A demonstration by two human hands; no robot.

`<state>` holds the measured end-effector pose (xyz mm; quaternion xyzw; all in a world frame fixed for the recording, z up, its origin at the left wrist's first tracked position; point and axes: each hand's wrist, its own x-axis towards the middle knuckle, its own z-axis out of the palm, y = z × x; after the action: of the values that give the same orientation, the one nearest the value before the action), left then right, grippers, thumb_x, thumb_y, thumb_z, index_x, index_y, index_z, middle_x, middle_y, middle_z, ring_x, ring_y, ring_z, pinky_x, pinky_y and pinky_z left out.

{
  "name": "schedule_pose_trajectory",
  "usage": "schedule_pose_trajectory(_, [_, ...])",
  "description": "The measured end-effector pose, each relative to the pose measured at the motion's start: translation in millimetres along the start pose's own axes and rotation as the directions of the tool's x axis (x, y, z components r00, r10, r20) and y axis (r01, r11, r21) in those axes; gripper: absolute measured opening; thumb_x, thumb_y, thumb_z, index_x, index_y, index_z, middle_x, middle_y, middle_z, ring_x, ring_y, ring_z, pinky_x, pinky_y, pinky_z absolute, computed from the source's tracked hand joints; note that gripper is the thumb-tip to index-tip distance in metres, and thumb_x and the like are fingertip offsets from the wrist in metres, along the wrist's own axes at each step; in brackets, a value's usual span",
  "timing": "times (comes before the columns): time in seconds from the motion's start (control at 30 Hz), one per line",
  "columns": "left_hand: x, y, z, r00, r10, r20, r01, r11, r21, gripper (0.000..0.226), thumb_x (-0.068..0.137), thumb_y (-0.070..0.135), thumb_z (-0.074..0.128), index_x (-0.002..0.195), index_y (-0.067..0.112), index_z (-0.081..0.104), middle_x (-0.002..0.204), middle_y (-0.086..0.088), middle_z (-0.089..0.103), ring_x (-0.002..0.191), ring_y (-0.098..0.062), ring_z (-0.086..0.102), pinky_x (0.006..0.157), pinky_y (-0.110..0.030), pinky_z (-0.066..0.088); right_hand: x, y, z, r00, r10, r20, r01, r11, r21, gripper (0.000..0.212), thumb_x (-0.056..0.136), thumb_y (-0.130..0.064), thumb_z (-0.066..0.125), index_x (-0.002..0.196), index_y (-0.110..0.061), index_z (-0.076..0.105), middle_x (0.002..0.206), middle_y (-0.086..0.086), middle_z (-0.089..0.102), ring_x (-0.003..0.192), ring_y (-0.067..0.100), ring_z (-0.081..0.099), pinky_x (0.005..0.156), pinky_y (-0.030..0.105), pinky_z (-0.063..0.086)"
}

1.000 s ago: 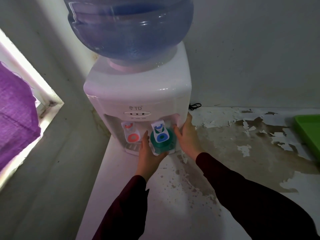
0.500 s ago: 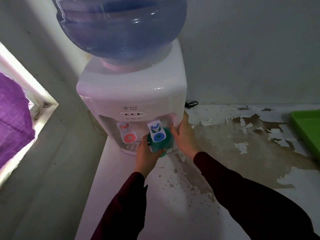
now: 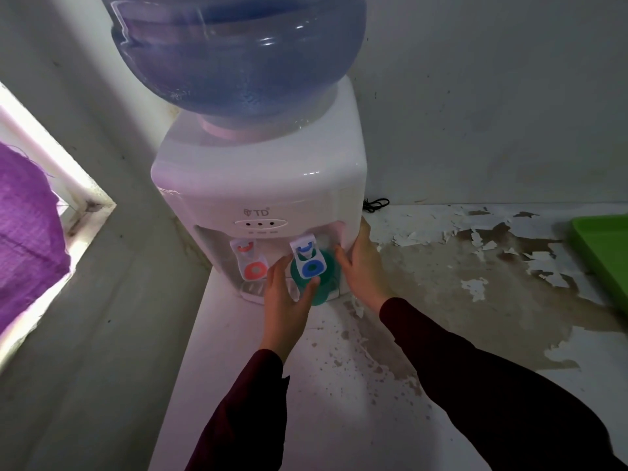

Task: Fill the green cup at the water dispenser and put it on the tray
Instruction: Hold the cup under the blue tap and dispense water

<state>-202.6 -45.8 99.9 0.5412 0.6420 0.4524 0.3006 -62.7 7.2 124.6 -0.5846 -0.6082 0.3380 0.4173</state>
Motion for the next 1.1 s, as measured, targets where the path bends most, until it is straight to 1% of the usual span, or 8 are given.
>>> schedule_pose_trajectory(0.07, [6, 8, -1, 1.000, -0.009, -0.005, 0.010, 1.000, 0.014, 0.042, 0.087, 0.031, 0.061, 0.126, 0.020, 0.051, 0.132, -0.001, 0.053, 0.115, -0.013, 0.051, 0.086, -0.010, 0.042, 0, 0, 1, 1.000, -0.003, 0.003, 0.003, 1.000, 0.006, 0.065, 0.092, -0.025, 0.054, 0.146, -0.017, 0.017, 0.134, 0.006, 0.054, 0.117, 0.020, 0.056, 0.095, 0.036, 0.051])
schedule_pose_trajectory(0.17, [17, 18, -4, 0.998, -0.056, 0.006, 0.056, 0.997, 0.057, 0.029, 0.089, 0.024, 0.060, 0.116, 0.014, 0.057, 0.125, -0.004, 0.057, 0.107, -0.015, 0.053, 0.093, -0.030, 0.050, 1, 2, 2, 1.000, 0.001, 0.003, -0.001, 1.000, 0.011, 0.066, 0.092, -0.026, 0.054, 0.146, -0.019, 0.017, 0.134, 0.004, 0.054, 0.117, 0.018, 0.055, 0.094, 0.032, 0.050])
schedule_pose_trajectory(0.33, [27, 23, -6, 0.998, -0.070, 0.002, 0.067, 0.967, 0.244, 0.004, 0.089, 0.013, 0.058, 0.092, 0.010, 0.058, 0.115, -0.009, 0.057, 0.098, -0.022, 0.055, 0.087, -0.022, 0.044, 1, 1, 2, 1.000, -0.002, -0.002, 0.002, 1.000, 0.006, 0.065, 0.092, -0.024, 0.054, 0.145, -0.020, 0.018, 0.135, 0.005, 0.052, 0.121, 0.022, 0.053, 0.095, 0.033, 0.048])
schedule_pose_trajectory(0.47, [28, 28, -9, 0.998, -0.058, 0.023, 0.049, 0.953, 0.298, 0.010, 0.088, 0.013, 0.061, 0.096, 0.008, 0.061, 0.120, -0.010, 0.059, 0.110, -0.028, 0.054, 0.098, -0.030, 0.042, 0, 0, 1, 1.000, 0.002, 0.010, -0.002, 1.000, 0.030, 0.063, 0.092, -0.021, 0.054, 0.145, -0.019, 0.018, 0.136, 0.007, 0.051, 0.122, 0.023, 0.052, 0.098, 0.039, 0.049])
schedule_pose_trajectory(0.7, [23, 39, -20, 0.980, -0.160, 0.118, 0.129, 0.964, 0.234, 0.021, 0.088, 0.019, 0.062, 0.071, 0.023, 0.049, 0.088, 0.004, 0.055, 0.075, -0.009, 0.054, 0.060, -0.011, 0.036, 4, 6, 5, 1.000, -0.004, -0.004, 0.004, 0.999, 0.049, 0.063, 0.092, -0.021, 0.055, 0.144, -0.024, 0.020, 0.134, 0.002, 0.052, 0.117, 0.014, 0.052, 0.095, 0.031, 0.048])
schedule_pose_trajectory(0.87, [17, 46, -27, 0.947, -0.243, 0.209, 0.210, 0.963, 0.167, 0.021, 0.094, 0.019, 0.049, 0.073, 0.023, 0.048, 0.079, 0.005, 0.052, 0.071, -0.007, 0.050, 0.059, -0.015, 0.036, 3, 10, 6, 1.000, -0.012, -0.011, 0.013, 0.999, 0.050, 0.063, 0.092, -0.022, 0.054, 0.144, -0.026, 0.018, 0.133, 0.000, 0.052, 0.112, 0.009, 0.051, 0.090, 0.020, 0.043])
schedule_pose_trajectory(1.0, [14, 49, -35, 0.921, -0.326, 0.215, 0.347, 0.935, -0.068, 0.025, 0.098, 0.021, 0.037, 0.083, 0.014, 0.056, 0.076, -0.003, 0.055, 0.064, -0.011, 0.049, 0.054, -0.014, 0.039, 3, 9, 4, 1.000, -0.027, -0.007, 0.028, 0.998, 0.050, 0.064, 0.092, -0.021, 0.054, 0.145, -0.023, 0.018, 0.135, 0.005, 0.052, 0.118, 0.019, 0.054, 0.096, 0.031, 0.047])
schedule_pose_trajectory(1.1, [19, 53, -41, 0.895, -0.377, 0.240, 0.407, 0.909, -0.091, 0.027, 0.098, 0.022, 0.037, 0.092, 0.010, 0.060, 0.076, -0.007, 0.056, 0.061, -0.013, 0.049, 0.054, -0.017, 0.039, 3, 9, 4, 1.000, -0.026, -0.007, 0.027, 0.999, 0.029, 0.065, 0.092, -0.020, 0.054, 0.145, -0.020, 0.017, 0.136, 0.006, 0.051, 0.118, 0.020, 0.053, 0.094, 0.026, 0.044])
